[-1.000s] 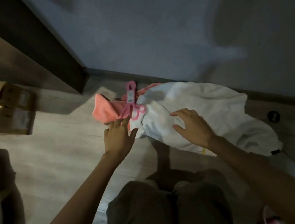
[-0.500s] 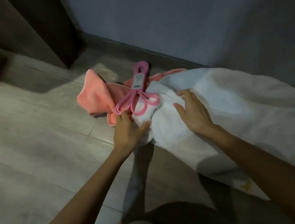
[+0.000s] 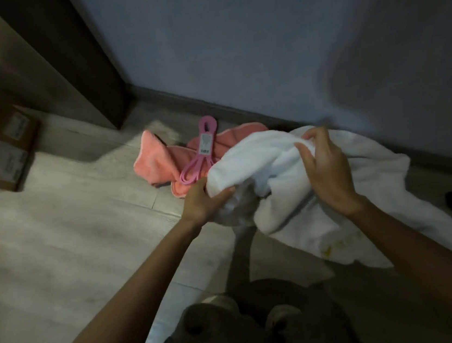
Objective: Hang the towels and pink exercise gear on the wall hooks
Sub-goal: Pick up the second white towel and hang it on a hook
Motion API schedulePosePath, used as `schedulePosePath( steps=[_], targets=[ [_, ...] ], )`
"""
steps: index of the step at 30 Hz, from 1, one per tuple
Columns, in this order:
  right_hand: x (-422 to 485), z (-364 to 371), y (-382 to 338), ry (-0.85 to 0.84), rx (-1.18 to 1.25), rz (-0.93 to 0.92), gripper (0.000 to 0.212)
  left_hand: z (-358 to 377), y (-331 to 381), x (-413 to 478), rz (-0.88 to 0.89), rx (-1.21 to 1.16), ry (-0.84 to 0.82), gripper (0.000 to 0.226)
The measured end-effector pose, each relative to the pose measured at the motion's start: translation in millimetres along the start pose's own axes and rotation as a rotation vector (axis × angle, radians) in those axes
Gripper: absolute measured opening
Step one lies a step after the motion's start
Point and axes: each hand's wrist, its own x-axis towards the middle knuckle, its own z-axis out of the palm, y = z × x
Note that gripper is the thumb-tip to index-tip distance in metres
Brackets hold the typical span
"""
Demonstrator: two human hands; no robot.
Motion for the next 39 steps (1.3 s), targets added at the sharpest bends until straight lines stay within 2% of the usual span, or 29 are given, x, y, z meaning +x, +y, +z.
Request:
schedulePosePath(
  steps=[4, 8, 12, 19, 24, 28, 32, 34, 36, 39],
  targets=[
    [-3, -92, -42, 0.085, 0.023, 0.074, 0.024, -31, 86, -45, 0.144, -0.014, -0.012, 0.041],
    [-7, -196, -93, 0.142, 0.002, 0.110, 0.026, -61, 190, -93, 0.234, -0.013, -0.100, 0.039],
    [-14, -305, -151, 0.222, -0.013, 0.120, 0.026, -90, 301, -148, 0.362, -0.026, -0.192, 0.020],
    [-33, -457, -252, 0.324, 0.039, 0.081, 0.023, -130, 467, -249, 0.441, -0.267, -0.213, 0.017],
    [-48, -545, -321, 0.369, 0.057, 0.001, 0.022, -167, 580, -308, 0.593, -0.264, -0.251, 0.012],
    [-57, -600, -360, 0.364, 0.006, -0.034, 0.021, -200, 652, -350, 0.634, -0.323, -0.223, 0.014],
    [-73, -634, -405, 0.463, 0.005, -0.219, 0.012, -237, 710, -382, 0.589, -0.603, -0.190, 0.015],
    [-85, -641, -435, 0.489, 0.114, -0.281, 0.011, -245, 729, -394, 0.645, -0.583, -0.199, 0.015],
    [-94, -639, -459, 0.441, 0.206, -0.306, 0.013, -246, 737, -409, 0.694, -0.512, -0.251, 0.014],
    [-98, -627, -474, 0.435, 0.285, -0.297, 0.024, -250, 746, -422, 0.663, -0.552, -0.261, 0.014]
  ],
)
